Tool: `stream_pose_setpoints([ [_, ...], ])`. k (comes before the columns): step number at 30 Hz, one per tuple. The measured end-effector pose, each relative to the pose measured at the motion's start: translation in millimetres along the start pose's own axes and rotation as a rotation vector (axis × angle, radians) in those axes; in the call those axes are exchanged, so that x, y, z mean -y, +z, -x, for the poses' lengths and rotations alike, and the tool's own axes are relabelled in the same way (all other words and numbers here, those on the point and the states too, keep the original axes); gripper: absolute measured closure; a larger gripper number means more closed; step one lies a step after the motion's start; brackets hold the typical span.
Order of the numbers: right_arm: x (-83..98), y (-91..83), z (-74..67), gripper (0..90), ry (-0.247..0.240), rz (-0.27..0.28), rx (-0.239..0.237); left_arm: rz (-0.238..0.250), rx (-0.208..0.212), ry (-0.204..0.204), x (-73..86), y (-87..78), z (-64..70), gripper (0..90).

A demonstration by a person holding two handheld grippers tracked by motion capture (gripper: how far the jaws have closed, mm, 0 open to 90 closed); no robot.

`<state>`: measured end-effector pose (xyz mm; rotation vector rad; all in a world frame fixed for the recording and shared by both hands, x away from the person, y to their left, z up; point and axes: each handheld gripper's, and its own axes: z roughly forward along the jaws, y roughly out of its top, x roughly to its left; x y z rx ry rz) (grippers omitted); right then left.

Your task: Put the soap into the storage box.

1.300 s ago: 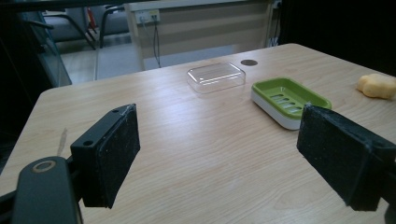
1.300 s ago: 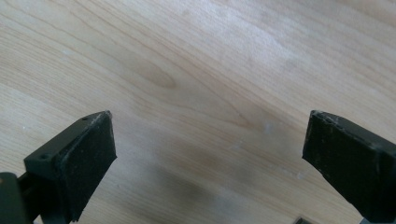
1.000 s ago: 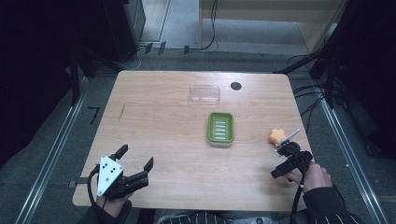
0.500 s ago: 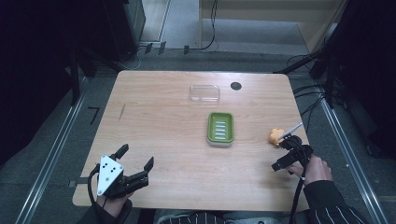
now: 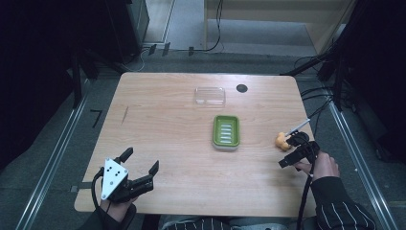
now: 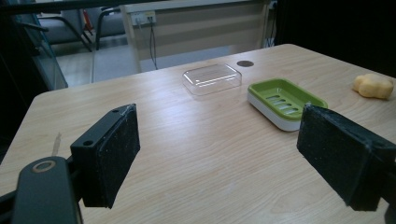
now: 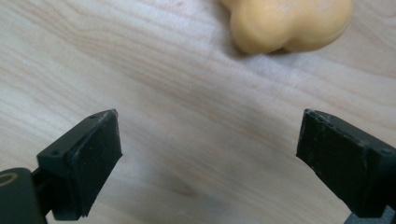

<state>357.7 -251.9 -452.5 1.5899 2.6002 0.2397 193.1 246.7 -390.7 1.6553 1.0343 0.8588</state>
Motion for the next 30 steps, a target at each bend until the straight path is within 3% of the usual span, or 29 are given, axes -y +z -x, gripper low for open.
stream_pose_setpoints([
  [15, -19.3, -0.4, 16.3, 13.1, -0.013, 0.045, 0.011, -0.002, -0.007, 0.002, 0.6, -1.8, -0.4, 13.7],
  [25, -32.9, 4.4, 26.5, 13.9, -0.021, 0.042, 0.005, -0.006, -0.011, 0.006, 1.2, -3.4, -0.5, 13.7],
  [30, -40.3, 6.3, 27.3, 19.0, -0.039, 0.031, 0.01, -0.004, -0.011, 0.003, 1.3, -3.8, -1.0, 13.7],
])
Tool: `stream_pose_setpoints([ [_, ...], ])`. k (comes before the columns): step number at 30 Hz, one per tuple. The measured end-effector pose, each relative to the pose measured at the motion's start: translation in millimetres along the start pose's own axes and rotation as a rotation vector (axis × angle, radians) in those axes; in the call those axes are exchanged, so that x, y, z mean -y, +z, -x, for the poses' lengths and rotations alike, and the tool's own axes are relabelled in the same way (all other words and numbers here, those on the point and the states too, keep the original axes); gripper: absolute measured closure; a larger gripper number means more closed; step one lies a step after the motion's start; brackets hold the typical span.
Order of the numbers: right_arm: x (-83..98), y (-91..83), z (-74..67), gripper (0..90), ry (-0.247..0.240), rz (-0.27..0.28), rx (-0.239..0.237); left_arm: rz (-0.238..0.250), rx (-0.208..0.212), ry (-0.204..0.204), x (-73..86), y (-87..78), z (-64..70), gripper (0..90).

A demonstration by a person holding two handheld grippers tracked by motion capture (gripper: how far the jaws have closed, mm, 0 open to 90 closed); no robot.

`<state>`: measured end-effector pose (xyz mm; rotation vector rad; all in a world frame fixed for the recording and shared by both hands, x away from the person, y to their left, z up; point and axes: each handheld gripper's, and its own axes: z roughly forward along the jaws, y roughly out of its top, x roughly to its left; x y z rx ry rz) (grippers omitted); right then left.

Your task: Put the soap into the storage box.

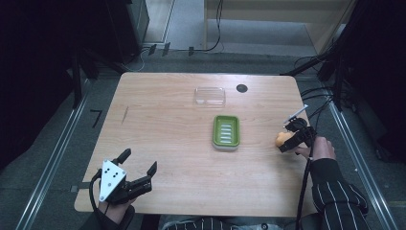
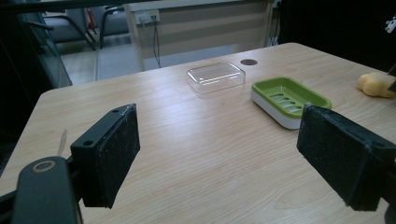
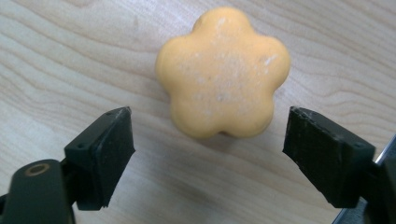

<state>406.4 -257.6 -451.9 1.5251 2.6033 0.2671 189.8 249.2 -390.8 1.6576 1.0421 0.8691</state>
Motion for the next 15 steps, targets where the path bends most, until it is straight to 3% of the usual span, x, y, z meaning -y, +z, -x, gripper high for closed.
stream_pose_setpoints([
  [15, -9.2, 10.4, 4.9, 34.6, -0.03, -0.057, -0.001, -0.006, 0.004, 0.01, -0.2, 1.5, 1.1, 13.7],
])
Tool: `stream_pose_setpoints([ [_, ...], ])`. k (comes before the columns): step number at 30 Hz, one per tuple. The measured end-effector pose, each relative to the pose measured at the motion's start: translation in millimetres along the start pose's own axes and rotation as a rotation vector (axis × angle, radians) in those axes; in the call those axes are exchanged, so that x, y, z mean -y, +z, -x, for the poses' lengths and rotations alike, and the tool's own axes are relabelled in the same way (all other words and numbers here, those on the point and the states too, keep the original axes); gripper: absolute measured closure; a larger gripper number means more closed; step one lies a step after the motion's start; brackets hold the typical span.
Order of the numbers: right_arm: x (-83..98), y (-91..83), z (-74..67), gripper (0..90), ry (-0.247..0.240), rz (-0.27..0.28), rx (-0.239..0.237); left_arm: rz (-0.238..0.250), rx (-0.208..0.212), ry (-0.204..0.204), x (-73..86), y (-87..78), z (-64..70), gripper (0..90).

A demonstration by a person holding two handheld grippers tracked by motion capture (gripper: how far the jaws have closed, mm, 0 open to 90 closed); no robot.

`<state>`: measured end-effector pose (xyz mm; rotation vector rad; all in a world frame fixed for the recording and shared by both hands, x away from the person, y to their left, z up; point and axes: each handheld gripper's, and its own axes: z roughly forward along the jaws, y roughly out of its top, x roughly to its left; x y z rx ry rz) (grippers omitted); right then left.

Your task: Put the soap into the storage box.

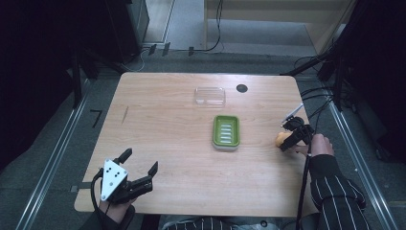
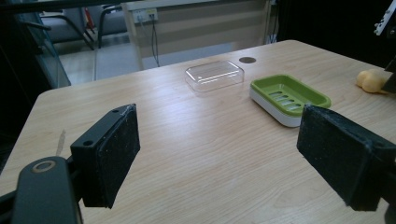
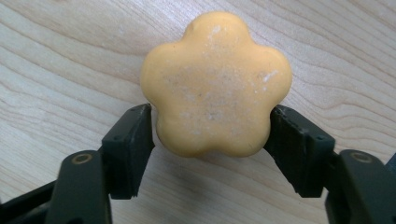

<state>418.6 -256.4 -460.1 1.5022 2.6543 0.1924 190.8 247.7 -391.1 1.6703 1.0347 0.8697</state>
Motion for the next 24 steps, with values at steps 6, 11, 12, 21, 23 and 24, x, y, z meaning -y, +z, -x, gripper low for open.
stream_pose_setpoints([
  [6, 0.6, 0.7, 0.0, 38.5, -0.003, -0.007, 0.008, 0.002, -0.002, 0.0, 0.8, -3.3, -0.9, 13.7],
  [11, -0.4, 1.4, -1.3, 38.8, -0.009, -0.016, 0.018, 0.003, -0.008, -0.008, 1.0, -4.0, -1.5, 13.7],
  [12, -0.3, 2.2, -0.8, 38.8, -0.009, -0.014, 0.013, 0.006, -0.009, -0.01, 1.0, -4.3, -1.7, 13.7],
  [21, -1.8, 5.9, -2.3, 38.9, -0.012, -0.029, 0.023, 0.002, -0.006, -0.007, 0.6, -3.2, -1.4, 13.7],
  [23, -2.7, 7.7, -2.3, 38.9, -0.021, -0.034, 0.027, 0.003, -0.004, -0.01, 0.6, -3.3, -1.6, 13.7],
  [24, -3.0, 8.4, -2.6, 38.9, -0.015, -0.038, 0.025, 0.002, -0.004, -0.009, 0.7, -3.3, -1.7, 13.7],
])
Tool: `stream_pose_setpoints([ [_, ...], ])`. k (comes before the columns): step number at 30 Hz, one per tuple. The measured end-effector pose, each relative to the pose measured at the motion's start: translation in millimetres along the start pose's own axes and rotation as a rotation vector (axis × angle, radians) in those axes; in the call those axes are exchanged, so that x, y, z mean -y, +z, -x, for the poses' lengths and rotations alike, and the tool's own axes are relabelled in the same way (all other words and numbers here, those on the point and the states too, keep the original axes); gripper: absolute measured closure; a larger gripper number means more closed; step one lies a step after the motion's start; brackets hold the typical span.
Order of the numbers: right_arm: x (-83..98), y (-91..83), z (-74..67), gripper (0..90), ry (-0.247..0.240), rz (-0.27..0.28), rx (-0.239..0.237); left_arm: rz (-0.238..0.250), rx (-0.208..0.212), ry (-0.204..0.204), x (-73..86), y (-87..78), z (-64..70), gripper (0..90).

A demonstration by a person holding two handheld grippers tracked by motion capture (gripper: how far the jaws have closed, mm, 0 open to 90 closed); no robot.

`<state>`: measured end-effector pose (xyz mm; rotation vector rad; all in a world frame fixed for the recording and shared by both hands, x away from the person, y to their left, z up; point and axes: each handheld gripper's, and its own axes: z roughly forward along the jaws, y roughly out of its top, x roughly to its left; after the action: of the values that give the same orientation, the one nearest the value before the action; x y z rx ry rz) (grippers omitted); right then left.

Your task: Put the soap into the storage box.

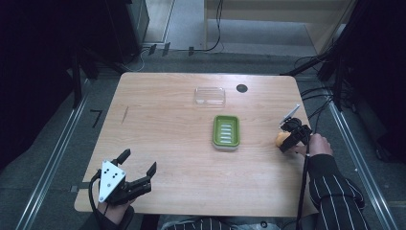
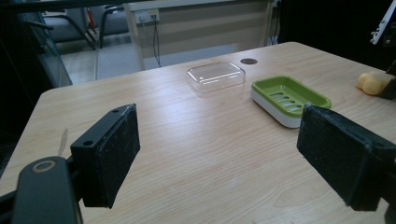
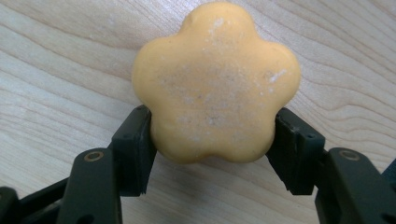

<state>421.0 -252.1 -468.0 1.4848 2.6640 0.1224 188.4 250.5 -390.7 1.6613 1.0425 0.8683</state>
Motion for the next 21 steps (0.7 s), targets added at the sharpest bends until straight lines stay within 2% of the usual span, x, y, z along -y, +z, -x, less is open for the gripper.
stream_pose_setpoints([
  [2, -0.7, 1.0, 0.7, 38.8, -0.008, -0.006, 0.0, -0.001, -0.001, 0.002, 0.0, 0.1, 0.2, 13.7],
  [8, -0.7, 1.6, 3.2, 39.3, 0.009, -0.011, -0.026, -0.001, -0.001, 0.002, -0.1, -0.1, 0.1, 13.7],
  [21, 2.2, -1.4, 1.7, 39.4, 0.016, -0.003, -0.024, 0.004, -0.001, -0.007, 0.0, 0.0, -0.4, 13.7],
])
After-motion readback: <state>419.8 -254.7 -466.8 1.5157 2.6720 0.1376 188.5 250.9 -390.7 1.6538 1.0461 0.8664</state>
